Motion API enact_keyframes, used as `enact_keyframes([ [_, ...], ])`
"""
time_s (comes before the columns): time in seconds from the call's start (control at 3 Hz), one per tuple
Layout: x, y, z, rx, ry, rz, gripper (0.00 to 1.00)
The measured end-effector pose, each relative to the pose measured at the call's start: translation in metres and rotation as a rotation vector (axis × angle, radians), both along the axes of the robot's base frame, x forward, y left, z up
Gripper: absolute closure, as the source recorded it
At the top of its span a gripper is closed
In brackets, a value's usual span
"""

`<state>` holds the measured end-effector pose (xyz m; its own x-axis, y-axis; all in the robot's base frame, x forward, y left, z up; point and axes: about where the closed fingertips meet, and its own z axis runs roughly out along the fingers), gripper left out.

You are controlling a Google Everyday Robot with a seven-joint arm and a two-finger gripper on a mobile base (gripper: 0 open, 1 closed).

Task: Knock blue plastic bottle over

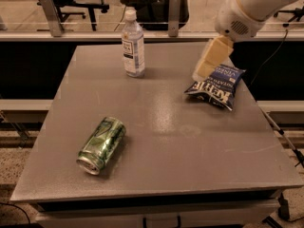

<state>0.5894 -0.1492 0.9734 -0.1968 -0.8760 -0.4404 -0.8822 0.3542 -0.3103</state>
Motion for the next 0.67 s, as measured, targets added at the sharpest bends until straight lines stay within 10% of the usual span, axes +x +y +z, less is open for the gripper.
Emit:
enact_keyframes([
  [0.67,0.067,0.051,-0.012,0.163,-0.035,-0.028,0.00],
])
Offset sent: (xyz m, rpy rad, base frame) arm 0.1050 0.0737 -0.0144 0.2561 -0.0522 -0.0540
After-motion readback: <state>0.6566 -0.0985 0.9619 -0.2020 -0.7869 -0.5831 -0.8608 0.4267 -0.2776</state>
